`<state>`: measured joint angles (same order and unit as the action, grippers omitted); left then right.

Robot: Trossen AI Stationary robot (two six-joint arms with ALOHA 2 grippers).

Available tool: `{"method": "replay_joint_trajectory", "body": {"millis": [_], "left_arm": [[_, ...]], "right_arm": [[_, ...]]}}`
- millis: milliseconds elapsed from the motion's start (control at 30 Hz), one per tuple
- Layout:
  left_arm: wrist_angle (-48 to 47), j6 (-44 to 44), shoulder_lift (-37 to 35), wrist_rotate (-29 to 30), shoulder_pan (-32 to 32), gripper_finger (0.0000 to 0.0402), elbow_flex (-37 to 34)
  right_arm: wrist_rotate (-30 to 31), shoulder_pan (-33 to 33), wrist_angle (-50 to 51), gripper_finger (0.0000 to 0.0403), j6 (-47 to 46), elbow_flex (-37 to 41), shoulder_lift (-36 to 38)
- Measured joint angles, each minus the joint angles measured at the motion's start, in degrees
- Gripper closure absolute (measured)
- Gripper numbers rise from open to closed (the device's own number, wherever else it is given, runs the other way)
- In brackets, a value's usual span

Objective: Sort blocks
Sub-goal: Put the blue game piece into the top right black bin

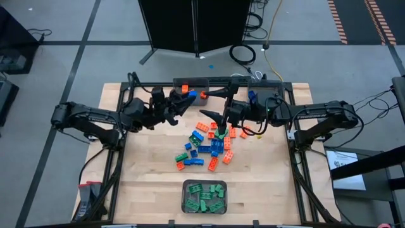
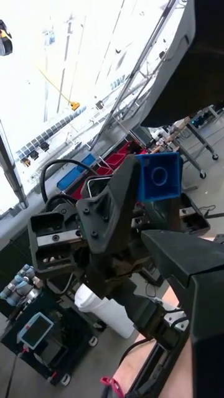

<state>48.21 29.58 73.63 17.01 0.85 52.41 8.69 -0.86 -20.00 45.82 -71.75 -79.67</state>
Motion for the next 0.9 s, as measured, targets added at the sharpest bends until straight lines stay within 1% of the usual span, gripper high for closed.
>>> {"method": "replay_joint_trajectory", "body": {"millis": [67, 367, 433, 700, 900], "left_arm": [[-0.20, 0.11, 0.02, -0.89, -0.19, 0.0276, 0.02], [1.27, 0.11, 0.83, -0.89, -0.14, 0.0276, 0.15], [1.21, 0.11, 1.46, -1.12, -0.14, 0.0276, 0.92], [0.32, 0.03, 4.97, -6.33, -0.40, 0.0276, 5.91], [0.61, 0.13, 7.44, -7.43, -0.38, 0.0276, 8.05]], "right_arm": [[0.00, 0.00, -0.01, 0.0124, 0.09, 0.00, 0.01], [0.00, 0.14, -0.38, 0.0124, 0.27, 0.00, 0.01], [-0.02, 0.38, -0.38, 0.0124, 0.27, 0.00, 0.01], [0.00, 0.85, -1.92, 0.0124, 0.27, 0.00, 0.01], [0.00, 0.83, -2.17, 0.0124, 0.05, 0.00, 0.01]]}}
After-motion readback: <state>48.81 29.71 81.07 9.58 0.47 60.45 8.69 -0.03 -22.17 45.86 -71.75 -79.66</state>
